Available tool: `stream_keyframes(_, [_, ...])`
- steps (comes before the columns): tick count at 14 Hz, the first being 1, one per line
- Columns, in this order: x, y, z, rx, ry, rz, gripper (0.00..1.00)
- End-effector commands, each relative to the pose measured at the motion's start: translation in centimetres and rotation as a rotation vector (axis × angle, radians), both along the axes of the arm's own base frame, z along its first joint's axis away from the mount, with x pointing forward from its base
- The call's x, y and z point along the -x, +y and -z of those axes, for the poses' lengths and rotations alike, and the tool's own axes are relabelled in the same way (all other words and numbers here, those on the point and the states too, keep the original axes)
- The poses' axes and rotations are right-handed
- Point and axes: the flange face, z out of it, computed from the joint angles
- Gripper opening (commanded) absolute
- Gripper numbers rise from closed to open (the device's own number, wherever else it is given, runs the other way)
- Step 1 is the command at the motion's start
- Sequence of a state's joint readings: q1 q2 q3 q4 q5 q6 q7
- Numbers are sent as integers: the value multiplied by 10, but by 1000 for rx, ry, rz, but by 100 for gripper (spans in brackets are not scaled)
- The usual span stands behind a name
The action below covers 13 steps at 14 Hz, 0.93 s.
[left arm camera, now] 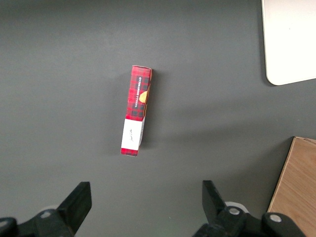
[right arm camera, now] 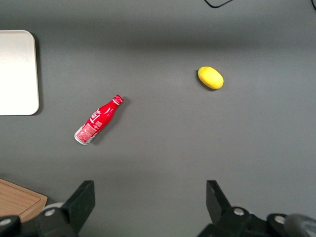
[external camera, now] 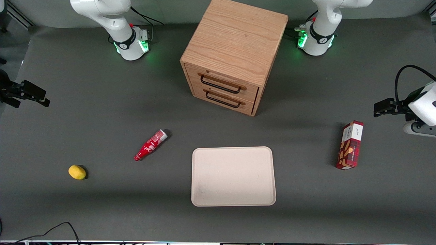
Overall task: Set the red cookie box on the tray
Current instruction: 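Move the open left gripper toward the red plaid cookie box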
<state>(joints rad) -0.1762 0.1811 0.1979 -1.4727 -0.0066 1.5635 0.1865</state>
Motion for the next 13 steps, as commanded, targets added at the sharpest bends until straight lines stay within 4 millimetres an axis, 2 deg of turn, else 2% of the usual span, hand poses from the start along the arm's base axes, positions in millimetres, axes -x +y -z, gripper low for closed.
stream_keyframes(1, [3, -1, -8, -17, 15, -9, 100])
stream_keyframes(3, [4, 0, -12, -18, 15, -12, 100])
stream_keyframes(5, [4, -1, -8, -18, 26, -3, 100])
stream_keyframes(7, [5, 0, 7, -17, 75, 4, 100])
stream_keyframes(11, [9, 2, 77, -15, 139, 16, 100])
stream_keyframes(13, [20, 4, 102, -23, 140, 20, 100])
